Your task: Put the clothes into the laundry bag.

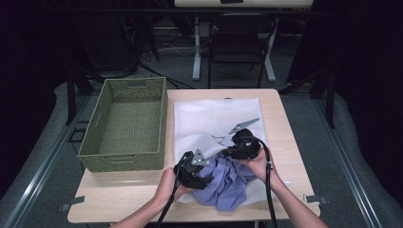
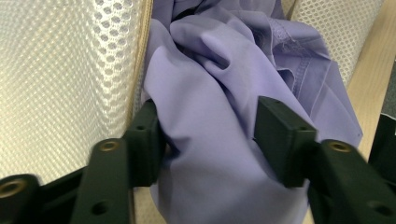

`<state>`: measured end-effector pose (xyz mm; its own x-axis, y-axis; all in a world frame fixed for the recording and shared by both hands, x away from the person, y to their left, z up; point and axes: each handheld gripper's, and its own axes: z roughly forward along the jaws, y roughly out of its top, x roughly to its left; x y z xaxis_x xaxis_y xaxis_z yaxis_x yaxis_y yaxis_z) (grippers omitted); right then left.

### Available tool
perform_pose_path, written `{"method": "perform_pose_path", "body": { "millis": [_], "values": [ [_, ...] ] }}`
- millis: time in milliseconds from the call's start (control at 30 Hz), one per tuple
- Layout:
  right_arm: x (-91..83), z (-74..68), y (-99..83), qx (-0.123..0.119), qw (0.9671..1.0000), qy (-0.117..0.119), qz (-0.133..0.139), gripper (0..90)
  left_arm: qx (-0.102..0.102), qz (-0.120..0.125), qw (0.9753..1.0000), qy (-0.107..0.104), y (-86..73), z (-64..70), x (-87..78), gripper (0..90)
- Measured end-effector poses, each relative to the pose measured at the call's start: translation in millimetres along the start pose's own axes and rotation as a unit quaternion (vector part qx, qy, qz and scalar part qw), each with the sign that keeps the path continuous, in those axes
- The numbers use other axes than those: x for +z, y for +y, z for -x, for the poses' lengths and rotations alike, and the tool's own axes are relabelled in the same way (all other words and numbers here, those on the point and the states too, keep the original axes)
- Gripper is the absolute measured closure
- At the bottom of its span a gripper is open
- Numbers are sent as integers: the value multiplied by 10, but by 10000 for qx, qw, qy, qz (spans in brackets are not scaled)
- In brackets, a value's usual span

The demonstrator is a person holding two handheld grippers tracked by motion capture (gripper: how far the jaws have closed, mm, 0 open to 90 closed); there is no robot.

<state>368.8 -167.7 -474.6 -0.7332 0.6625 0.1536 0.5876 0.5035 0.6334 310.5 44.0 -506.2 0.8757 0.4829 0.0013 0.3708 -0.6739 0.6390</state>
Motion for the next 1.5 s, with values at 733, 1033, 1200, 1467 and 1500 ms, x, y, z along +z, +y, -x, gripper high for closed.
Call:
{"method": "perform_pose_path", "body": {
  "millis": [733, 1033, 1200, 1467, 1500],
  "values": [
    [17, -3, -3, -23, 10000, -40, -41, 857, -188, -268, 9993, 178, -324, 20, -140, 552],
    [1, -25, 7, -15, 10000, -35, 24, 857, 45, -171, 9996, 206, -208, 4, 71, 869],
    [-41, -35, 30, 19, 9999, 5, 161, 857, 44, 133, 9991, 396, -33, -34, 93, 872],
    [-54, -12, 9, 28, 9999, -28, 137, 857, 85, 123, 9985, 524, 65, -87, 279, 859],
    [-36, -11, -1, 33, 9999, -43, 96, 857, 101, 116, 9984, 537, 56, -85, 277, 840]
  ]
}}
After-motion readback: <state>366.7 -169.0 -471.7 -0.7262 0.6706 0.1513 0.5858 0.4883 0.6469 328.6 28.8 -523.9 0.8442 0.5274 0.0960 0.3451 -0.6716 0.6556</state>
